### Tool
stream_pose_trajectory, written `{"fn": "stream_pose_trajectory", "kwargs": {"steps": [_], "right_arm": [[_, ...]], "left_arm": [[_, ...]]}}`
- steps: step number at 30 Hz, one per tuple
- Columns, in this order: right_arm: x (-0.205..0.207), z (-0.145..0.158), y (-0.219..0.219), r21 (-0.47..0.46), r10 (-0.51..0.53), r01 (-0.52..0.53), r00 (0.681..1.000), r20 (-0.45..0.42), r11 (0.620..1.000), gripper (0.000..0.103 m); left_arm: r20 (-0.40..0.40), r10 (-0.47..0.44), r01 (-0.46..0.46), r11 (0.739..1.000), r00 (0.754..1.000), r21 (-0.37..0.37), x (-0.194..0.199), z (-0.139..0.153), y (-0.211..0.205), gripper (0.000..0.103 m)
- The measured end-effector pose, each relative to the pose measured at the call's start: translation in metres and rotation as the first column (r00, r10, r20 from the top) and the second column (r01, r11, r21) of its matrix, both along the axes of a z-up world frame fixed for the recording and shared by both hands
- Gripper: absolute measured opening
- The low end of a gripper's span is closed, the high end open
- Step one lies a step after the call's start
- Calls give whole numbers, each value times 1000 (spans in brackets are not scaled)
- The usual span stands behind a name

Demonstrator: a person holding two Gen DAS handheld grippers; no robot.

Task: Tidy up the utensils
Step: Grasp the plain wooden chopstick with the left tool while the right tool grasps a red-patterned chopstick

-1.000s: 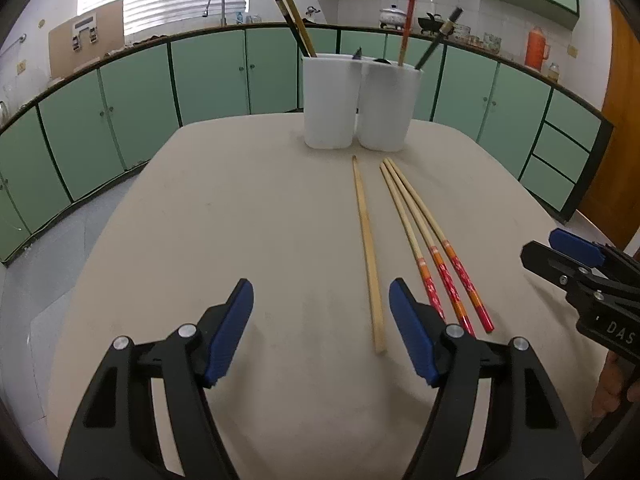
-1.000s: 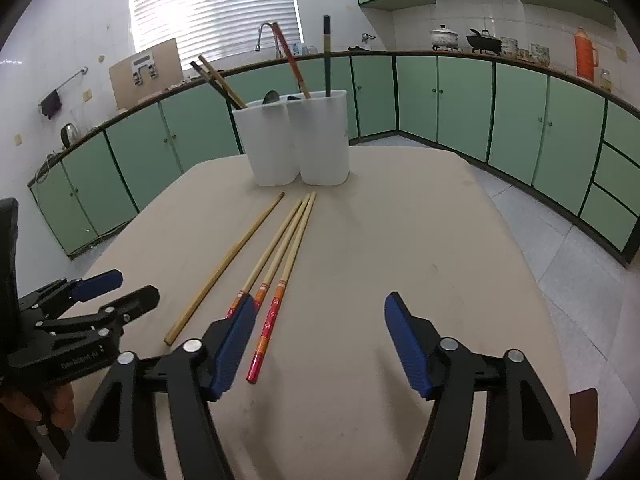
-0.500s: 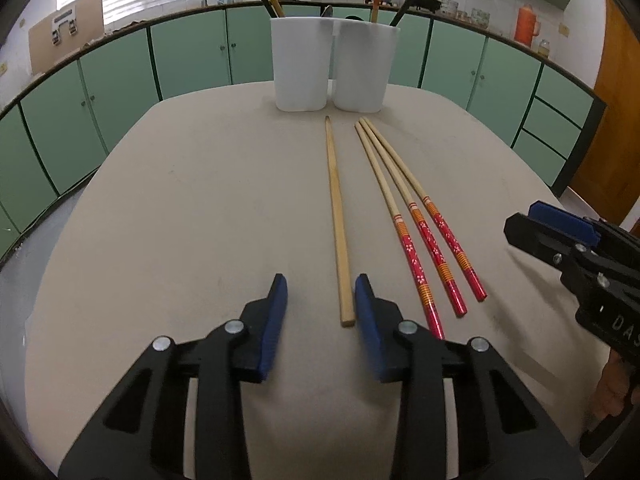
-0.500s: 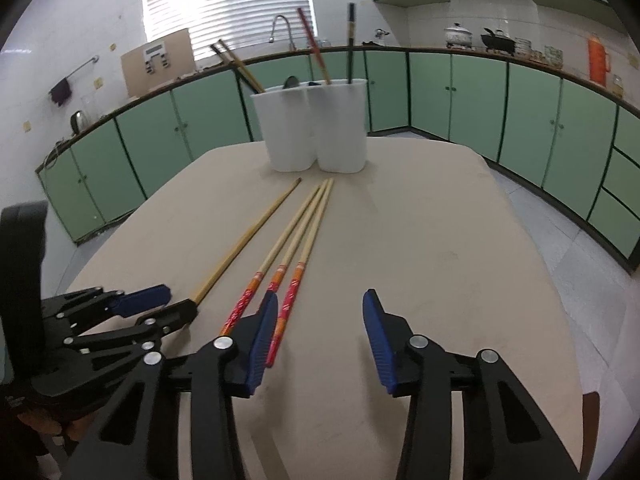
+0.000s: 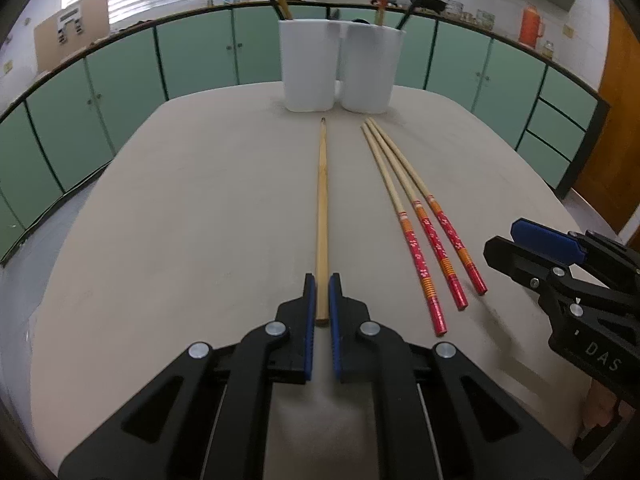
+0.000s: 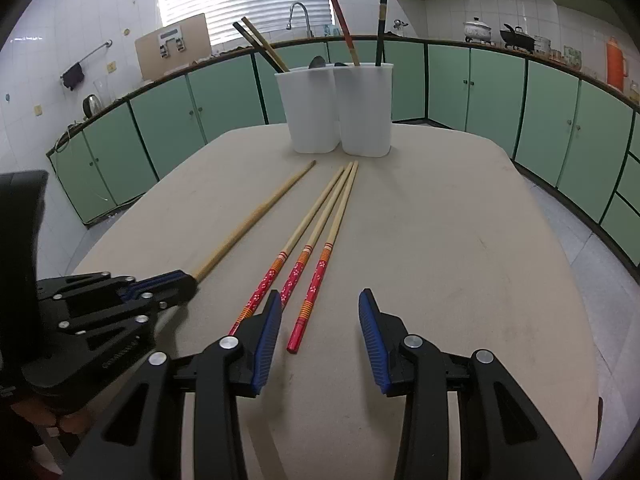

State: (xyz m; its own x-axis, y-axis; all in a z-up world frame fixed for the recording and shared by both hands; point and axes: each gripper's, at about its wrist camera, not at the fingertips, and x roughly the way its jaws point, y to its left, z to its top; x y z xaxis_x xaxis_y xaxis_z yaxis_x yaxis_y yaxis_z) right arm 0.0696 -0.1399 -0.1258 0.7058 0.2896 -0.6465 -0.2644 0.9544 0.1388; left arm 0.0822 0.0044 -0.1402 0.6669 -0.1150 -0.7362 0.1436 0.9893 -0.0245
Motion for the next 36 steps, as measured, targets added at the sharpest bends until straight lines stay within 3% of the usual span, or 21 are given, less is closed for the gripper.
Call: {"fn": "stream_pose_trajectory", "kwargs": {"steps": [5, 14, 20, 36], "right_arm": [[1, -1, 2, 1, 19, -19, 1000, -6, 1000, 38], [1, -10, 3, -16, 32, -32, 999, -43, 999, 38], [-3, -17, 8, -32, 34, -36, 998, -58, 999, 24], [-3, -18, 17, -69, 39, -42, 998, -48, 997, 14]], "left_arm": [[19, 66, -66, 998, 998, 6, 2, 4, 12, 6], [-15, 76, -76, 997, 997, -17, 14, -4, 17, 8], [-12, 73, -73, 997, 997, -11, 9, -4, 18, 10], [-12, 73, -73, 997, 997, 3, 8, -5, 18, 9]]}}
